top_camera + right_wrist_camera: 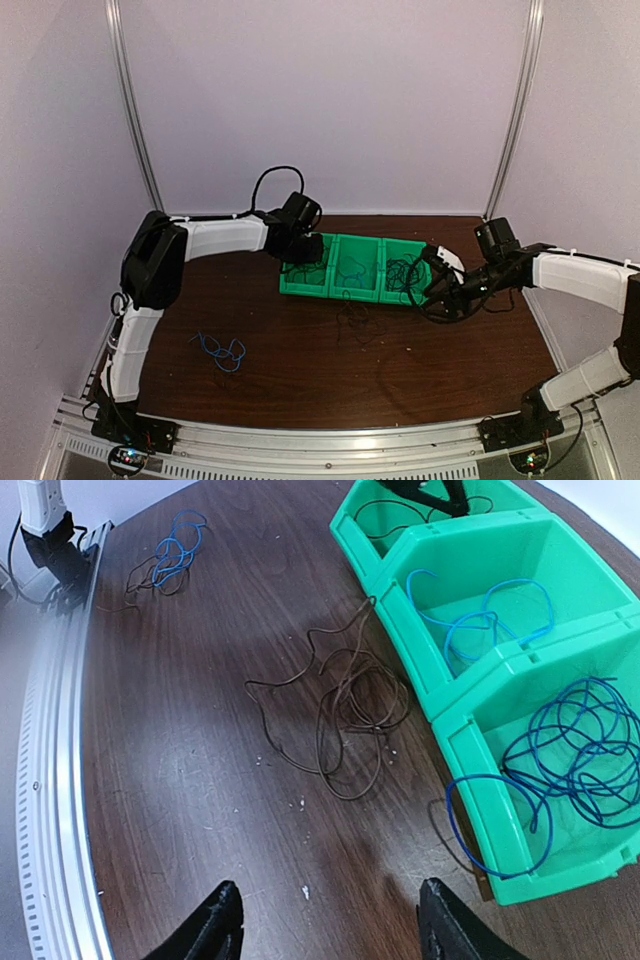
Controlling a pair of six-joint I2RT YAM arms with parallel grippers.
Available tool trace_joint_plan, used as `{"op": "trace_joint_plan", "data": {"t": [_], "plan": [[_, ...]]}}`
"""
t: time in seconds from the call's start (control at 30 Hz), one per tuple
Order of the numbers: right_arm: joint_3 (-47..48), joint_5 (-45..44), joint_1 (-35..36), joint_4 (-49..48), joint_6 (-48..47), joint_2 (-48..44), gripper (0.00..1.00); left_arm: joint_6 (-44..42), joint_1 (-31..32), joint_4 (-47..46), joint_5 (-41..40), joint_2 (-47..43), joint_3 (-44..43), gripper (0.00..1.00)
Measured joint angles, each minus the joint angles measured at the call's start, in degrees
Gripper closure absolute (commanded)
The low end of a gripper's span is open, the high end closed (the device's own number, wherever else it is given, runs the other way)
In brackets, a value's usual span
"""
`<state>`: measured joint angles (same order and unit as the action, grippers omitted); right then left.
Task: Untangle the cables
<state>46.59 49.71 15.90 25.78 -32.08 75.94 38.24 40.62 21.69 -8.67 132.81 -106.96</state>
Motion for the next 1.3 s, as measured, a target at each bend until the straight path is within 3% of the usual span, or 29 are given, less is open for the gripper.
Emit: {"op": "trace_joint_plan", "data": {"t": [0.1,0.2,0.5,0.77,0.9,1.0,1.07,1.17,1.3], "plan": [[1.25,-2.34,3.96,-0.28,0.90,1.33,0.39,-0.74,0.00,0.31,0.37,-0.61,-0.24,0.58],[3.87,-4.50,8.24,-0.68,1.46,4.57,0.38,-0.83,0.11,0.96,0.42,-3.32,0.96,0.48],[14.88,-8.90,13.97,-1.18,3.74,19.17,0.34,-0.70,0.24,0.61,1.18,-17.97,9.75,0.38],[20.35,-11.23,15.04,-1.09,6.56,29.11,0.33,-2.38,1.05,-3.54,3.98,-28.85,24.00,0.37],[22.25,-11.76,15.30,-1.25,7.98,32.20,0.52,-2.99,1.77,-5.75,4.50,-32.89,28.70,0.38],[22.99,-12.04,15.50,-1.49,8.90,33.16,0.80,-3.30,2.14,-8.26,4.79,-36.02,32.57,0.38],[23.45,-12.07,15.67,-1.29,9.35,33.18,0.91,-3.67,2.21,-10.54,5.09,-37.59,35.26,0.39],[24.26,-11.93,16.00,-0.70,9.94,32.65,1.00,-4.74,2.40,-15.87,6.49,-38.86,40.02,0.39],[25.73,-10.56,16.22,3.78,9.62,28.11,1.00,-7.91,4.28,-23.39,9.44,-38.91,46.05,0.39]]}}
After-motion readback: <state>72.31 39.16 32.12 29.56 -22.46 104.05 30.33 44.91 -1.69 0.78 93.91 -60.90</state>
